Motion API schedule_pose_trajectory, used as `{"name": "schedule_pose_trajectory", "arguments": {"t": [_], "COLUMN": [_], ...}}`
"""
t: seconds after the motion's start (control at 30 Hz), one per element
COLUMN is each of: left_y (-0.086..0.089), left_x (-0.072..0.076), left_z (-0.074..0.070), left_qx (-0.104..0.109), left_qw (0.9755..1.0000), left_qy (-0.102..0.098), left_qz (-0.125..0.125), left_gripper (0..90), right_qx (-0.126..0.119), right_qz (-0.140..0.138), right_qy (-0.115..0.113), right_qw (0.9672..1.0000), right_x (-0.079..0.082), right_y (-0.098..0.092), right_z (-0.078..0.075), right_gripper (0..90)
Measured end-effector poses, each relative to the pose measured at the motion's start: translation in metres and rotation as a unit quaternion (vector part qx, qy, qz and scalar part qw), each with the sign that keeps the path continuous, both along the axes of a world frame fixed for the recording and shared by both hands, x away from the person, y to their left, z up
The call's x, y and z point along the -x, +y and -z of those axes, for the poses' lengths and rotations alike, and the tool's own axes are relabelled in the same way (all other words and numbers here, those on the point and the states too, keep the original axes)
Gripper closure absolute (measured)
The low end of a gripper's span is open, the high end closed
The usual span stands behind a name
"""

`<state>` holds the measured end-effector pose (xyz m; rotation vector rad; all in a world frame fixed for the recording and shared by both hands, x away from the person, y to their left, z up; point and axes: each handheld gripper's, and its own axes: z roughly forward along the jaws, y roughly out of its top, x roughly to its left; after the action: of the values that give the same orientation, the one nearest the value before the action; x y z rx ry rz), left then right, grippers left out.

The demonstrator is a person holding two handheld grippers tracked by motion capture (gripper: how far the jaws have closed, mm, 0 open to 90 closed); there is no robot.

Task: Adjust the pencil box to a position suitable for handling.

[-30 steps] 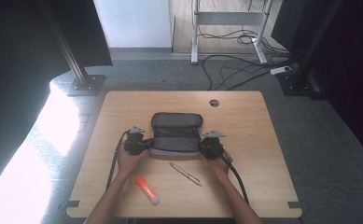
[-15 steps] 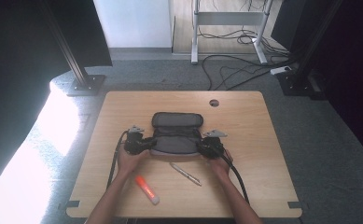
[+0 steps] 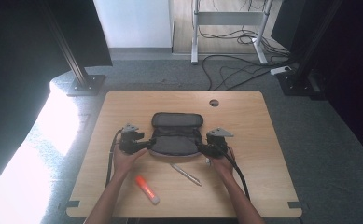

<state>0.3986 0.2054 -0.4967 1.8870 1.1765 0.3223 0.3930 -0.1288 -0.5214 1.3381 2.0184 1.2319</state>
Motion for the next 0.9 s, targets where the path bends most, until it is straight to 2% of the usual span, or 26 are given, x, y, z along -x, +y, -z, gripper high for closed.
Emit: {"name": "schedule_pose_trajectory", "arguments": {"t": [0.17, 0.27, 0.37, 0.5, 0.57, 0.63, 0.7, 0.77, 0.83, 0.9], "left_y": [0.004, 0.008, 0.014, 0.019, 0.024, 0.026, 0.030, 0.031, 0.033, 0.036], "left_x": [0.005, 0.011, 0.018, 0.024, 0.031, 0.033, 0.042, 0.044, 0.048, 0.053], "left_z": [-0.005, -0.007, -0.005, -0.003, -0.002, -0.002, -0.001, 0.000, 0.003, 0.007], "left_qx": [-0.001, 0.008, 0.010, 0.012, 0.013, 0.014, 0.010, 0.011, 0.011, 0.012], "left_qw": [1.0000, 0.9999, 0.9999, 0.9999, 0.9998, 0.9998, 0.9997, 0.9996, 0.9998, 0.9998], "left_qy": [-0.003, -0.007, -0.008, -0.008, -0.011, -0.013, -0.024, -0.024, -0.018, -0.015], "left_qz": [0.007, 0.008, 0.006, 0.007, 0.006, 0.006, -0.002, -0.003, -0.001, -0.003], "left_gripper": [32.9, 33.0, 33.8, 33.9, 33.8, 33.8, 34.5, 35.0, 35.0, 35.0], "right_qx": [-0.009, -0.010, -0.021, -0.016, -0.013, -0.015, -0.017, -0.021, -0.018, 0.000], "right_qz": [-0.012, -0.016, -0.019, -0.024, -0.031, -0.033, -0.031, -0.032, -0.032, -0.036], "right_qy": [0.002, -0.001, 0.005, 0.003, -0.001, -0.001, -0.008, -0.006, -0.006, -0.005], "right_qw": [0.9999, 0.9998, 0.9996, 0.9996, 0.9994, 0.9994, 0.9993, 0.9992, 0.9993, 0.9993], "right_x": [0.007, 0.013, 0.019, 0.026, 0.037, 0.039, 0.049, 0.054, 0.057, 0.065], "right_y": [-0.007, -0.012, -0.017, -0.020, -0.023, -0.024, -0.030, -0.034, -0.035, -0.037], "right_z": [-0.003, -0.005, -0.006, -0.007, -0.008, -0.008, -0.010, -0.010, -0.010, -0.008], "right_gripper": [39.2, 38.3, 36.5, 36.9, 37.3, 37.2, 36.6, 35.8, 35.3, 34.2]}}
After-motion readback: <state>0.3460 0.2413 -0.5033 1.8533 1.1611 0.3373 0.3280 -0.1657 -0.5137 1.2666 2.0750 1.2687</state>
